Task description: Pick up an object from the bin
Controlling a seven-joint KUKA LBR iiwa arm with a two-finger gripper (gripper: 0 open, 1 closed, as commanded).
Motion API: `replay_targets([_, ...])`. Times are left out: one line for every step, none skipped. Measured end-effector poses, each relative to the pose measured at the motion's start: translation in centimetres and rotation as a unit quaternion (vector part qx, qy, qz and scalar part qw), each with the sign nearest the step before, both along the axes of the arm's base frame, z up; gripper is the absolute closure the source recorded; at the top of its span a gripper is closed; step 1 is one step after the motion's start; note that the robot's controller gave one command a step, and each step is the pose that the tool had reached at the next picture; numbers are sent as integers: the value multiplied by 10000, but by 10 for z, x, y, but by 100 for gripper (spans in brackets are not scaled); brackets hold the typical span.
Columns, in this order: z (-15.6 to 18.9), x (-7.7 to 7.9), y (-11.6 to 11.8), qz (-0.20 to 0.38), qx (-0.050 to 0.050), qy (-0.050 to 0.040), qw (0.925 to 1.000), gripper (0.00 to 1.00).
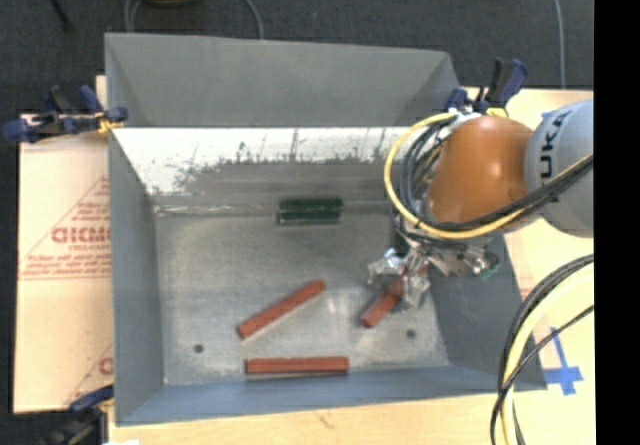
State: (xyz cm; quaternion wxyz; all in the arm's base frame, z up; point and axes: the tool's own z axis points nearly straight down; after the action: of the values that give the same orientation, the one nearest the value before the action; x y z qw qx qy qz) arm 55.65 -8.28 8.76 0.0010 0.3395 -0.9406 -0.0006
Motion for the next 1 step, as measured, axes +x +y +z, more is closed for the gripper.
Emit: replay_targets([20,2,0,-9,-4,-21,10000,100])
